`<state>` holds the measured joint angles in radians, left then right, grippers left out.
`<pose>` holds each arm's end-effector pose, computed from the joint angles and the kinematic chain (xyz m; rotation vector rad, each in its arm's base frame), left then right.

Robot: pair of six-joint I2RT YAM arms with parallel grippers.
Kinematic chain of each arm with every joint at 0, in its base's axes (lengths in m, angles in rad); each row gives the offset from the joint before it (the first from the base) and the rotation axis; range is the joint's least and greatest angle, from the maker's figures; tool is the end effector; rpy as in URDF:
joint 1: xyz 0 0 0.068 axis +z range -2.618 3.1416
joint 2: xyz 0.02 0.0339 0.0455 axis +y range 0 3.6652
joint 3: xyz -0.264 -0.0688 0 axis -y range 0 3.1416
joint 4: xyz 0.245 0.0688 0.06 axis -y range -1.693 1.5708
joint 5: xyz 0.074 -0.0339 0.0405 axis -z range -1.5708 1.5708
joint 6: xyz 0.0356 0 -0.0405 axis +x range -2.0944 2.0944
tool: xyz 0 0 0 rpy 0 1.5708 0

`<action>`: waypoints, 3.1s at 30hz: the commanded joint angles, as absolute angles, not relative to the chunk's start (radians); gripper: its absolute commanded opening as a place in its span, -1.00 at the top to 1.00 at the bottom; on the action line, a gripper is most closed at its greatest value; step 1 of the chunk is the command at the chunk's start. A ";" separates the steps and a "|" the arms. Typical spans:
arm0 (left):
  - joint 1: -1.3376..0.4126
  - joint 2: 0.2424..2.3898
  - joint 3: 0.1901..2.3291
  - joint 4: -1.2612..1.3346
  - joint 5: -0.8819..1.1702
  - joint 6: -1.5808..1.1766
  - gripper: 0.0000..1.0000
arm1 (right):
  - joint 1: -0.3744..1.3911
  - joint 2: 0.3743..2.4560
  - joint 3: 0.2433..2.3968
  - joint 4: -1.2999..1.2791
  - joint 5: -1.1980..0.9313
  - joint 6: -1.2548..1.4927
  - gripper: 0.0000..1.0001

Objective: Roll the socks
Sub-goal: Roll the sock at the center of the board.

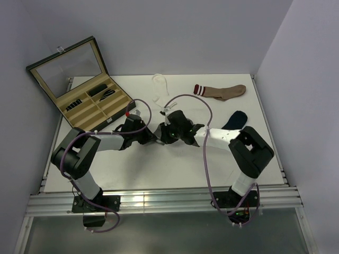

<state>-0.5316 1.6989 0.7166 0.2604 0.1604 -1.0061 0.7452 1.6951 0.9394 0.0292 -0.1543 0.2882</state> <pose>0.2743 -0.1679 0.1327 -0.4954 2.4322 -0.9227 0.2563 0.2439 0.1786 -0.6222 2.3090 0.6909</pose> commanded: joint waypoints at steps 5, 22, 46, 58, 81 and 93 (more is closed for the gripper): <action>-0.537 1.706 0.742 0.236 0.163 -0.974 0.87 | 0.867 1.634 0.940 0.074 0.046 0.121 0.24; -0.537 1.709 0.749 0.230 0.169 -0.968 0.87 | 0.887 1.735 0.954 0.123 0.037 0.035 0.22; -0.538 1.698 0.744 0.225 0.169 -0.962 0.87 | 0.858 1.821 0.950 0.135 0.107 0.083 0.67; -0.538 1.594 0.709 0.256 0.160 -0.957 0.43 | 0.671 1.884 1.029 0.011 -0.329 0.225 1.00; -0.538 1.519 0.617 0.213 0.060 -1.009 0.15 | 0.456 2.072 0.969 0.400 -0.920 0.859 1.00; -0.537 1.611 0.663 0.213 0.038 -1.028 0.39 | 0.440 2.105 0.989 0.388 -0.920 0.870 1.00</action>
<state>-0.5320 1.5833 0.6243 0.2020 0.0582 -1.0187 0.4488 2.0850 0.9745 0.3740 -0.9119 0.8673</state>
